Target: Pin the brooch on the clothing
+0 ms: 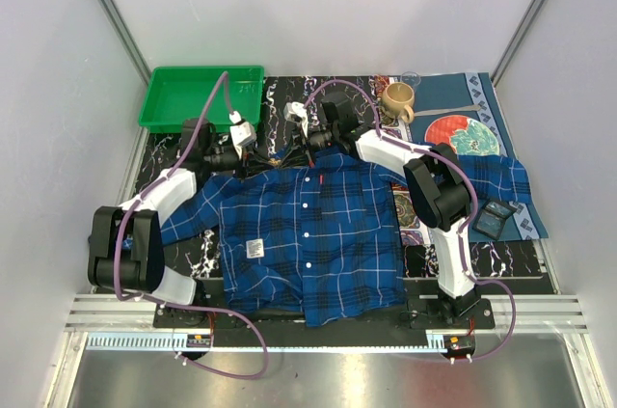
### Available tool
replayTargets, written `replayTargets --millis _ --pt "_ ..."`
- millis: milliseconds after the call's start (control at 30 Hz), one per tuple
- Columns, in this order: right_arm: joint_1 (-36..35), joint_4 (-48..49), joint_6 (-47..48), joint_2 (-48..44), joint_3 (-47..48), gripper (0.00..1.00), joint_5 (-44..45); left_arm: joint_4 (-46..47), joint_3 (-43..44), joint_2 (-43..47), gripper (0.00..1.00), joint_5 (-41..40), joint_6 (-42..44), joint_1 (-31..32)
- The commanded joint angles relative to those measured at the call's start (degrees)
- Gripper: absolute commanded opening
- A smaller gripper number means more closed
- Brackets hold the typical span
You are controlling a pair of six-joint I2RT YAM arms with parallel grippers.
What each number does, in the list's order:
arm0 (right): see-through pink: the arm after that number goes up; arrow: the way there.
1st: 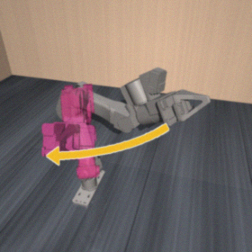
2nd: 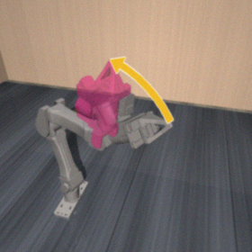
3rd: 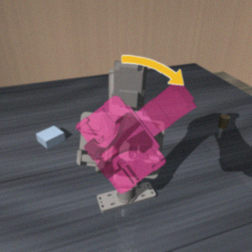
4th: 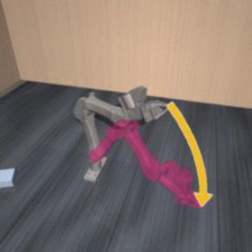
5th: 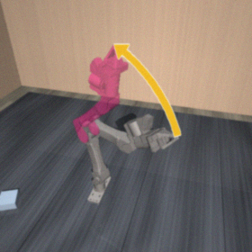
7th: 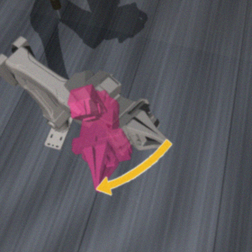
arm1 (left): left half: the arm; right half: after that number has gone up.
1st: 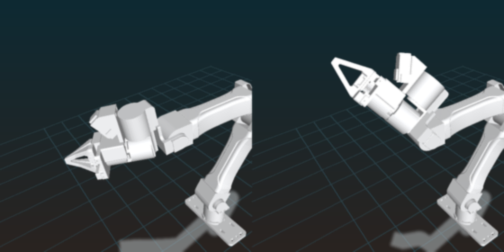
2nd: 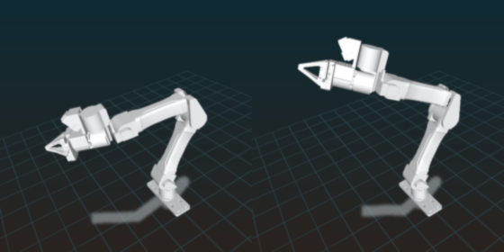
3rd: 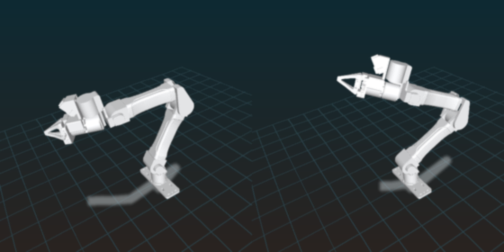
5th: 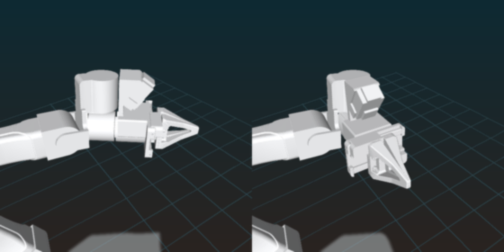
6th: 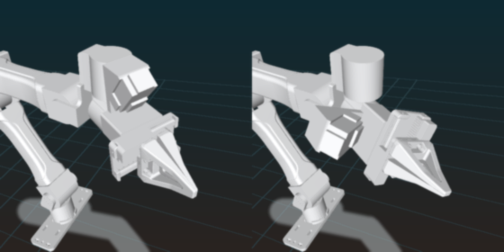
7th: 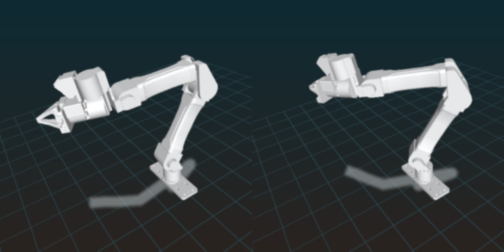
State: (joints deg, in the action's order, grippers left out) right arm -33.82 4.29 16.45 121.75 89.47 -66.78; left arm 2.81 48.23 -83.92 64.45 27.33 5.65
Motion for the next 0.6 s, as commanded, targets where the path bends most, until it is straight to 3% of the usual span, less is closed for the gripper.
replayTargets --millis 0,300,567 --pt "-2.0 -0.3 1.4 -5.3 3.1 0.0 -3.2 -2.0 3.1 -1.7 0.13 -3.1 5.1 0.7" --pt "-2.3 -1.9 4.7 -6.6 2.8 0.0 -3.1 -6.3 5.5 -3.5 0.19 -2.0 9.0 0.7" --pt "-2.5 -3.9 8.0 -7.1 2.6 0.0 -2.9 -7.9 6.9 -4.8 0.14 -2.0 10.1 0.8"
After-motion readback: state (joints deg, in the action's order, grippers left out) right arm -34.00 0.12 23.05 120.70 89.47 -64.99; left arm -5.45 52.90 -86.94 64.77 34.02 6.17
